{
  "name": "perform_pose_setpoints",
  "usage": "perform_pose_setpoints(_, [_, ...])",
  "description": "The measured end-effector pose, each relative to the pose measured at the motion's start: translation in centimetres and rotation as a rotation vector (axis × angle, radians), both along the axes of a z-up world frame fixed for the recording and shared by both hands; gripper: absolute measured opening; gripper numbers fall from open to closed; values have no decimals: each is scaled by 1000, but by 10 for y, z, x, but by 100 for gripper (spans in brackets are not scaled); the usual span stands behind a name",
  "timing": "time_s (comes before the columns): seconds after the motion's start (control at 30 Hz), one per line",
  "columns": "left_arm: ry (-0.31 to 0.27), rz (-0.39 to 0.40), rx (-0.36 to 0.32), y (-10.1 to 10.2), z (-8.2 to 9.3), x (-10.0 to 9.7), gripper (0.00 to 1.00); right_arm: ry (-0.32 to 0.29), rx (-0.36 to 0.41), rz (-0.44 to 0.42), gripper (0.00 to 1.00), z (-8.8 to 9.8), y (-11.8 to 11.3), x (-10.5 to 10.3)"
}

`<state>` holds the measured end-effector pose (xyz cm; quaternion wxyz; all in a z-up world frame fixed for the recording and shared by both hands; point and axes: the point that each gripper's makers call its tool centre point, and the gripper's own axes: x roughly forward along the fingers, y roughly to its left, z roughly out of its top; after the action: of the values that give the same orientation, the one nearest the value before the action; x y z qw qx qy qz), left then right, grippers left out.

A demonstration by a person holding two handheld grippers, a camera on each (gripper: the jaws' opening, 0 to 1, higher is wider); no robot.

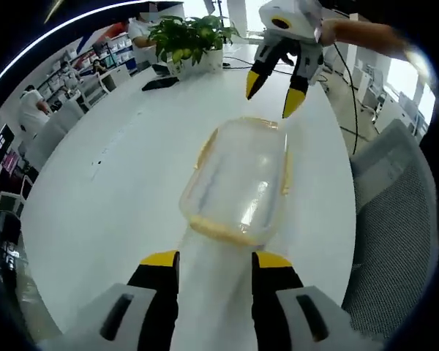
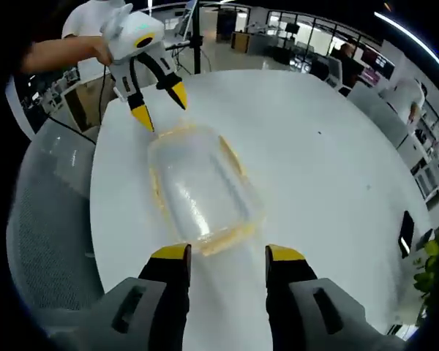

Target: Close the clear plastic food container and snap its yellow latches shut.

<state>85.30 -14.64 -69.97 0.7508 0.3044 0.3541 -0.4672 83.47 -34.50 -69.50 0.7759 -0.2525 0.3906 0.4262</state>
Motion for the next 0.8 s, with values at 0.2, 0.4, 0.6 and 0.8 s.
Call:
perform_pose_setpoints(0.2, [-6,239,-143,2,13,7,32,-10,34,-105,38,2,-2,-3])
perform_pose_setpoints(0.4, [-6,379,-209,5,16,9,32,-22,103,-238,38,6,0,0])
perform_pose_setpoints(0.6, [1,455,-243,4,15,6,32,-28,147,-342,38,3,3,-1])
perform_pose_setpoints(0.8, [-9,514,-256,6,14,4,32,-41,210,-464,37,2,7,0])
